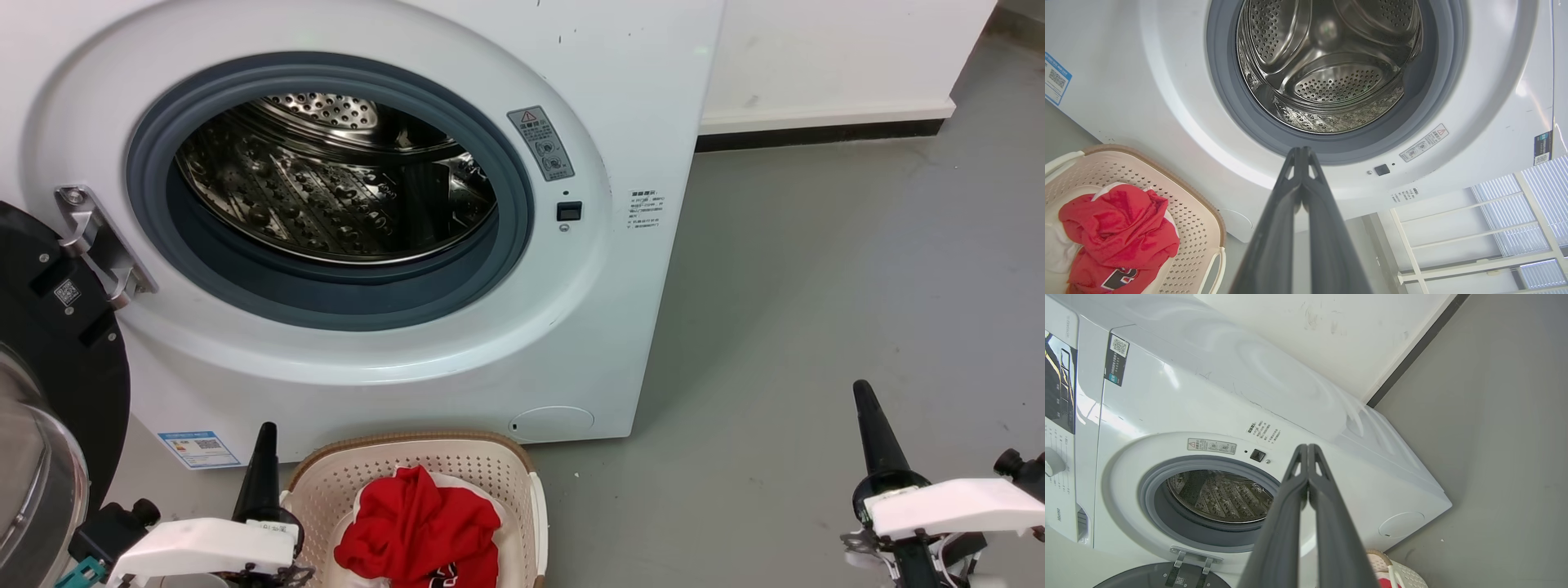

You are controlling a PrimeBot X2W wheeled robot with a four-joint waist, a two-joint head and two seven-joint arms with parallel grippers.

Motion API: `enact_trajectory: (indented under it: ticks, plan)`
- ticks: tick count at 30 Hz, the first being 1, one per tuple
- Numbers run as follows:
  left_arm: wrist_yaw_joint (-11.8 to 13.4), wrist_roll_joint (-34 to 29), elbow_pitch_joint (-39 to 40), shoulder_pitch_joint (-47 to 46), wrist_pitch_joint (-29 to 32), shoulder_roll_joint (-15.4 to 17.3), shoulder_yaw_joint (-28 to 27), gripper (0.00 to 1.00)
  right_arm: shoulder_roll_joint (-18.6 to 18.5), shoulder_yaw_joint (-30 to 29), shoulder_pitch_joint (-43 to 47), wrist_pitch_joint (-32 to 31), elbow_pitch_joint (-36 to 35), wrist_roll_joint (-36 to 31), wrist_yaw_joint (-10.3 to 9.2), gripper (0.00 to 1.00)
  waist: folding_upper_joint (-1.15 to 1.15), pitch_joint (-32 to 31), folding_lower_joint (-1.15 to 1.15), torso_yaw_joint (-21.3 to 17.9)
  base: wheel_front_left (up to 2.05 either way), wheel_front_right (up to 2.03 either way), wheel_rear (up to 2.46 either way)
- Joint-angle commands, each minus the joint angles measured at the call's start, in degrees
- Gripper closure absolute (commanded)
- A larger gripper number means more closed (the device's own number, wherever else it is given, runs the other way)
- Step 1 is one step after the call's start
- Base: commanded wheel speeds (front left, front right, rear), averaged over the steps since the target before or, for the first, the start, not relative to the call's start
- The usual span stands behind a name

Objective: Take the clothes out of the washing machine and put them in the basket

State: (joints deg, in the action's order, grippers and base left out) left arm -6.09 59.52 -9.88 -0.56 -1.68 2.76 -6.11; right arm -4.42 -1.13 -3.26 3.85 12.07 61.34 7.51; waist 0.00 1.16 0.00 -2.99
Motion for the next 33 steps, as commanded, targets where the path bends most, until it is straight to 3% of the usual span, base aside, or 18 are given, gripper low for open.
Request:
enact_trajectory:
  ticks: [1,33]
  plan:
    - [-0.4,1.4,0.2,-1.5,0.3,0.1,-0.2,1.00,-0.4,-0.2,-1.2,-0.4,-0.2,1.4,-0.01,1.00,0.00,0.0,0.00,0.0,0.00,0.00,0.00]
    - [-1.0,18.6,-2.2,-4.0,4.7,0.1,-0.4,1.00,-0.3,-1.8,-2.2,-4.9,0.9,18.6,-0.02,1.00,0.00,-0.5,0.00,1.4,0.00,0.00,0.00]
